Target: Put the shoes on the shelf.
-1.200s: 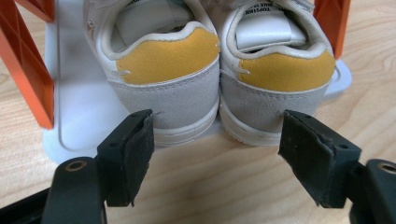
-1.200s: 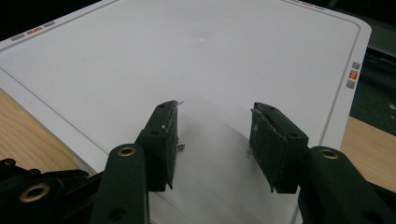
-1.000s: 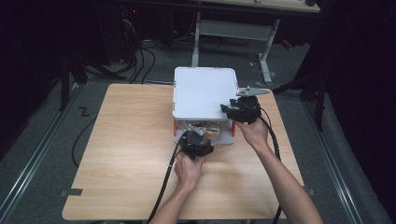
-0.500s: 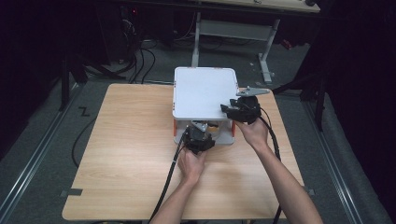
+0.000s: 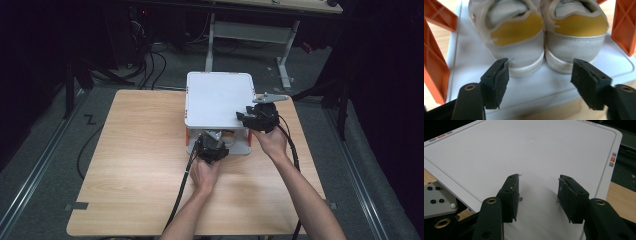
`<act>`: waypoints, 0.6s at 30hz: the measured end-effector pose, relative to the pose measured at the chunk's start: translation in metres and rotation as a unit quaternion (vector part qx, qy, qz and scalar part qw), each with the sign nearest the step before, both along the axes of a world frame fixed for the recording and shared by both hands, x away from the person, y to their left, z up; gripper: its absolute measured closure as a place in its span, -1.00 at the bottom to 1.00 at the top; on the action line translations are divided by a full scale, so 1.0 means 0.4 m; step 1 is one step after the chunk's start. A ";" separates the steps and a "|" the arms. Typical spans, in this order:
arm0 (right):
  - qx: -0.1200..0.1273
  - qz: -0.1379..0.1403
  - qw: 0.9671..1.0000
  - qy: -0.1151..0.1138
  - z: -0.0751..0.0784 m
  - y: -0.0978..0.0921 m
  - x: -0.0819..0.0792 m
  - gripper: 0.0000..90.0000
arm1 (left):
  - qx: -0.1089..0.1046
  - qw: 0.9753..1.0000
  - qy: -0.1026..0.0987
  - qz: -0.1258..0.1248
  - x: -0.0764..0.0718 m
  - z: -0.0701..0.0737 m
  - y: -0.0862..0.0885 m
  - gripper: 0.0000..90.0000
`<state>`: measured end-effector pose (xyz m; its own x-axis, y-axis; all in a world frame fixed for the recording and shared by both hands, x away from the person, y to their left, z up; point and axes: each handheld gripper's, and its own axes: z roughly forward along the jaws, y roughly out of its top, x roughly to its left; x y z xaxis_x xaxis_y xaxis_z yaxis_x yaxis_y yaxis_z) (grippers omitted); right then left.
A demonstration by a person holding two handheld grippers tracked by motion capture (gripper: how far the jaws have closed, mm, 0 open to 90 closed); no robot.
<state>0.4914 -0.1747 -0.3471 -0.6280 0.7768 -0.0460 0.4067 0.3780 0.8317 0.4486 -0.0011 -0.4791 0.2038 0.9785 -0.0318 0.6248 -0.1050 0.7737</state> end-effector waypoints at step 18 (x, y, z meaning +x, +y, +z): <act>0.006 0.002 1.000 0.001 -0.001 -0.003 0.002 0.14 | -0.019 0.997 0.001 -0.073 -0.070 0.060 0.115 -0.37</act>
